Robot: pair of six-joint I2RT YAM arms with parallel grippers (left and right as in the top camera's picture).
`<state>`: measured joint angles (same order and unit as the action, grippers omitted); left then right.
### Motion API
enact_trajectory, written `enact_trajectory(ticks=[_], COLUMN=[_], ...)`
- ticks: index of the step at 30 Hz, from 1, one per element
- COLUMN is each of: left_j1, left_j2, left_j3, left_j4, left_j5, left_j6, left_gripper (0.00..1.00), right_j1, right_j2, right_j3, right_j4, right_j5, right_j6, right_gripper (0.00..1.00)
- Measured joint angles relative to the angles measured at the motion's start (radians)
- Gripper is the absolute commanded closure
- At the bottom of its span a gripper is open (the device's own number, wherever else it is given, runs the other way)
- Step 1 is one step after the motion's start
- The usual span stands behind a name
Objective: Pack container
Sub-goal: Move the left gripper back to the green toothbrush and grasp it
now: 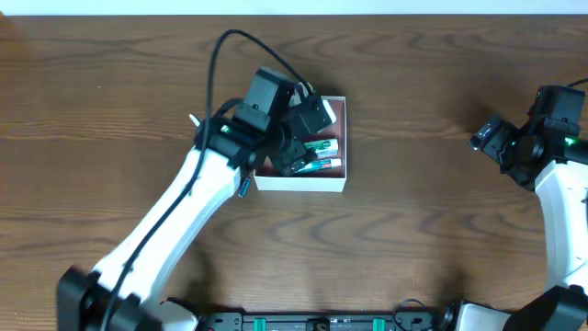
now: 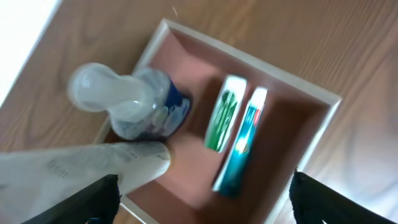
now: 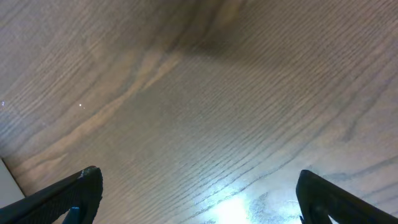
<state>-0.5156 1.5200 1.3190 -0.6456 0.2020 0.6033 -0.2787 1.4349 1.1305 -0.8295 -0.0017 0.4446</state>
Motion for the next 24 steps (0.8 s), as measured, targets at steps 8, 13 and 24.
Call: enact_trajectory(ticks=[8,13,24], left_j1=[-0.005,0.089,0.415], left_j2=[-0.269,-0.291,-0.052], left_j3=[0.001,0.003,0.002], left_j4=[-0.145,-0.190,-0.178], left_j5=[-0.033,-0.137,-0.187], left_j6=[-0.323,-0.538,-0.895], left_gripper=[0.02,0.02,0.02], right_j1=[0.000,0.000,0.000], right_j2=[0.000,0.000,0.000], right_j3=[0.000,0.000,0.000], right_j4=[0.000,0.000,0.000], right_j5=[0.000,0.000,0.000], right_j6=[0.000,0.000,0.000], right_gripper=[0.01,0.01,0.01])
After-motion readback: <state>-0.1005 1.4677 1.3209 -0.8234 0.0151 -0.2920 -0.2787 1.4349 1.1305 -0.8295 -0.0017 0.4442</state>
